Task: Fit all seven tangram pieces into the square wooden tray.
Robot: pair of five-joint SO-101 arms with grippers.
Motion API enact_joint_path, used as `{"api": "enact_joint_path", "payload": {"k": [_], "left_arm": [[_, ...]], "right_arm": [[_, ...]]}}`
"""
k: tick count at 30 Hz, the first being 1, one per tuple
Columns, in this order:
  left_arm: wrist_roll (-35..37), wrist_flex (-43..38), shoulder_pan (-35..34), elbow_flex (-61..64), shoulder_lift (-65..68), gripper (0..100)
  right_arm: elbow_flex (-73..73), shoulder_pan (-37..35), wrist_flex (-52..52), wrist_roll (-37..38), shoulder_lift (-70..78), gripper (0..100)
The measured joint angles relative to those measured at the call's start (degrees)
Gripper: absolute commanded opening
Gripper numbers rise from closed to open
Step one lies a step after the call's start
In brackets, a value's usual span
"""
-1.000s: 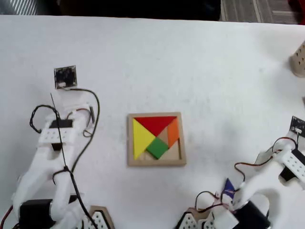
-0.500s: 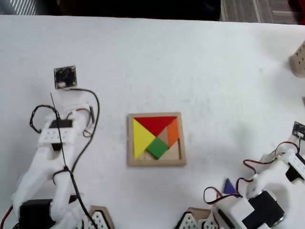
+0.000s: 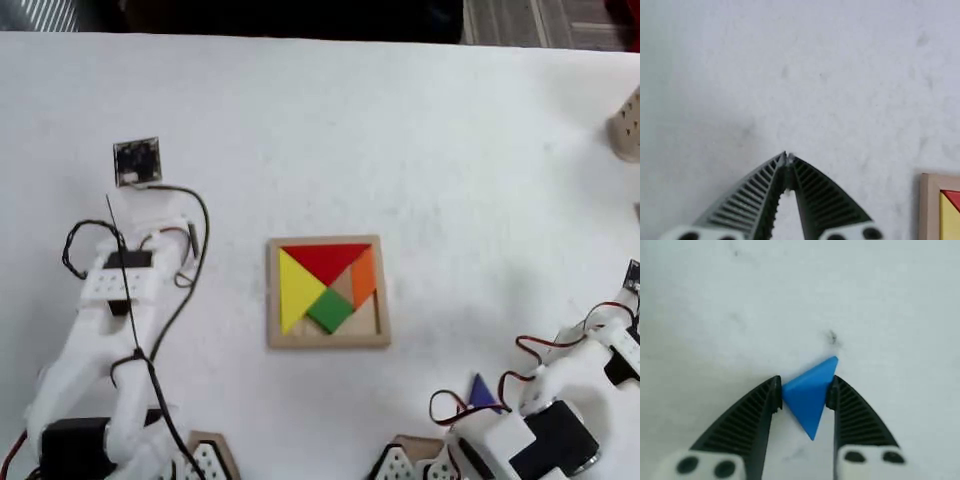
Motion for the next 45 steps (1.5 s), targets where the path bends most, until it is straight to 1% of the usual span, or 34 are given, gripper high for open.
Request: {"api": "enact_joint_path", "payload": {"k": [8,17,20,23,25,30,35,39,40,42,45], "left_arm": [[0.0,0.0,0.0,0.0,0.0,2],[0.0,0.0,0.0,0.0,0.0,2],[0.0,0.0,0.0,0.0,0.0,2],[0.0,0.0,0.0,0.0,0.0,2],[0.0,0.0,0.0,0.0,0.0,2],[0.0,0.0,0.0,0.0,0.0,2],[0.0,0.0,0.0,0.0,0.0,2],[0.0,0.0,0.0,0.0,0.0,2],[0.0,0.0,0.0,0.0,0.0,2],[0.0,0.0,0.0,0.0,0.0,2],[0.0,0.0,0.0,0.0,0.0,2]], "right_arm": [[-1.0,0.0,0.8,0.0,0.0,9.1],[-9.8,0.0,12.0,-0.1,0.1,9.1],[-11.6,-1.8,15.0,-0.1,0.1,9.1],[-13.6,-7.2,18.6,0.4,0.1,9.1],[-15.1,-12.4,20.9,3.5,0.1,9.1],[-17.1,-28.7,25.8,9.2,0.1,9.1],[-18.5,-44.1,27.0,10.2,0.1,9.1],[-18.5,-54.6,25.1,10.1,0.1,9.1],[-18.7,-56.9,24.9,9.5,0.1,9.1],[-19.9,-61.0,24.9,5.2,0.2,9.1],[-21.2,-65.7,24.7,-5.5,0.2,9.1]]}}
